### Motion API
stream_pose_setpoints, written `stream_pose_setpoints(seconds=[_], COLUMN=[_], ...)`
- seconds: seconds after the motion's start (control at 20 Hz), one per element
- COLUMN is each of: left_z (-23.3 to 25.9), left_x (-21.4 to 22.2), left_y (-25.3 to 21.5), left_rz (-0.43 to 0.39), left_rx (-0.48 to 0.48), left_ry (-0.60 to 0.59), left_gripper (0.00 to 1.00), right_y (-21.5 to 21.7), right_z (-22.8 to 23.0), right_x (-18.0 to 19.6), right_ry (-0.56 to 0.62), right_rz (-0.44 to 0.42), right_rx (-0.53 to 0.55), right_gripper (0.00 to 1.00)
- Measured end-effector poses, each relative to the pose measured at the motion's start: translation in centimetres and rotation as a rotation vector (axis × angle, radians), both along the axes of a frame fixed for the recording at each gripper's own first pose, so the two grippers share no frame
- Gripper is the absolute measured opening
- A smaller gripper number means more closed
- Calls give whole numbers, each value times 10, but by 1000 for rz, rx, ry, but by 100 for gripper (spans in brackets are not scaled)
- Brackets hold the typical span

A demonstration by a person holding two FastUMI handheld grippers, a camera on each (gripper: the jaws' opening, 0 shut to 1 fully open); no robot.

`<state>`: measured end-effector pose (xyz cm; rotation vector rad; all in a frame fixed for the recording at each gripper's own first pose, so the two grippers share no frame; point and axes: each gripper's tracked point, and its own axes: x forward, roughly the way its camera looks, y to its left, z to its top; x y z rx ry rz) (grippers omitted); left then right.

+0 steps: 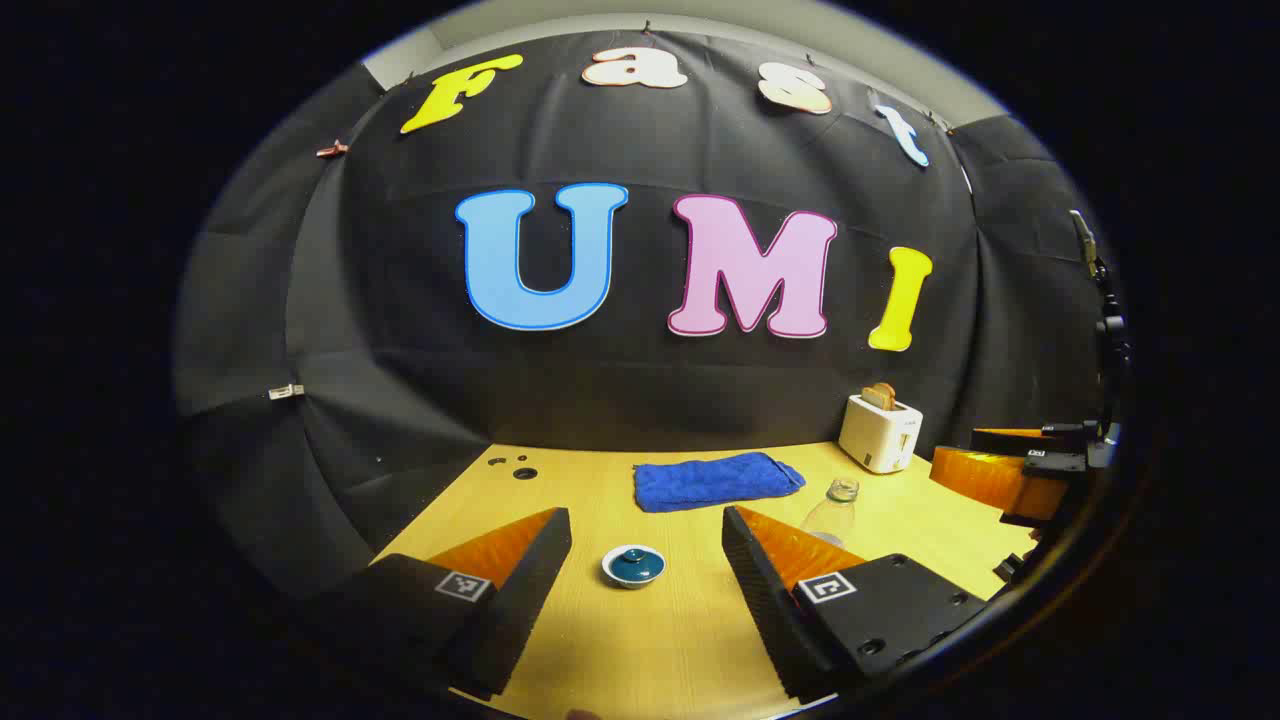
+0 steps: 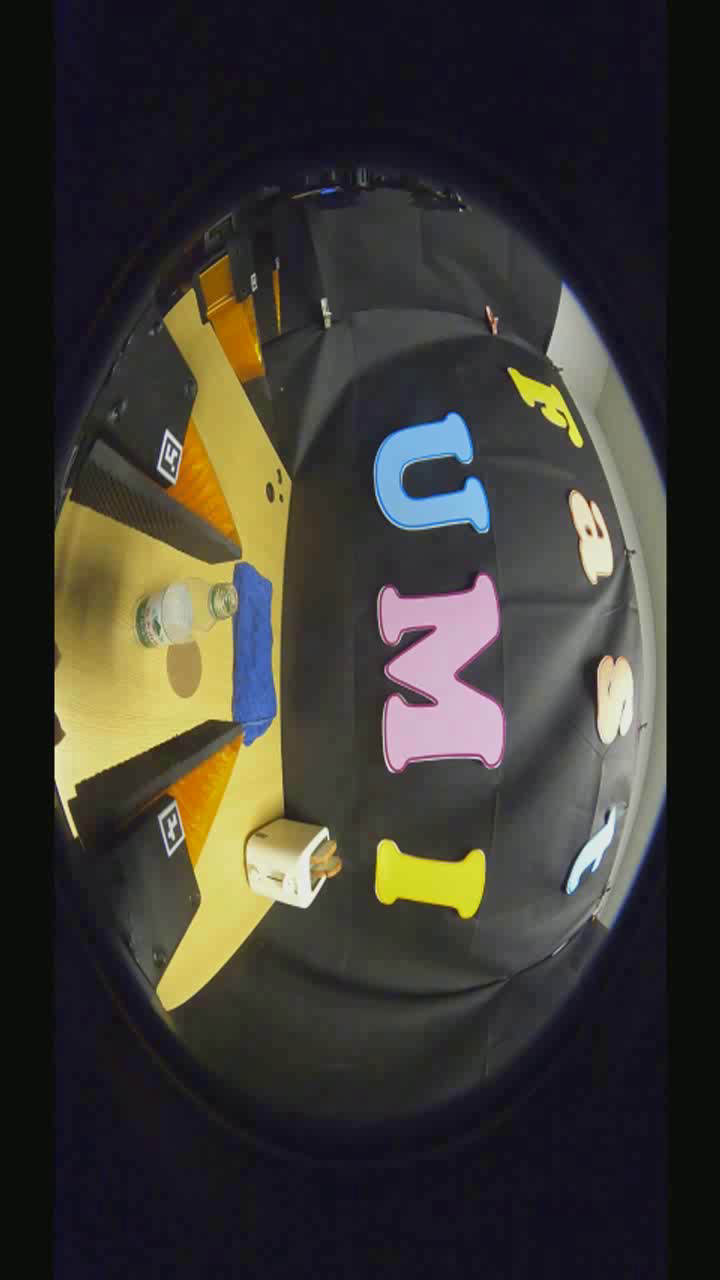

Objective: Open the teacup lid with one hand, grasp the water bottle and pour water into the teacup with the other hand; after pouring, place the water bottle on the coaster and then close the teacup lid.

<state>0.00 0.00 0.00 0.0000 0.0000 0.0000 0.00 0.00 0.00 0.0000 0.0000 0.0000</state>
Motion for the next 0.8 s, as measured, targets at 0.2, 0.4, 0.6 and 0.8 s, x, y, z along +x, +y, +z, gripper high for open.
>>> stream_pose_setpoints(seconds=[0.2,0.4,0.6,0.8], left_z=[-12,-18,-22,-29], left_x=[12,18,25,33], left_y=[1,0,0,-3], left_rz=[53,75,93,94], left_rx=[-5,10,20,20], left_ry=[4,12,11,31], left_gripper=[96,96,96,96], right_y=[-3,-8,-6,-4], right_z=[-11,-18,-20,-24], right_x=[6,13,16,23], right_ry=[3,22,19,32], right_rz=[48,61,78,96], right_rx=[-2,1,-14,-12], right_gripper=[98,99,100,100])
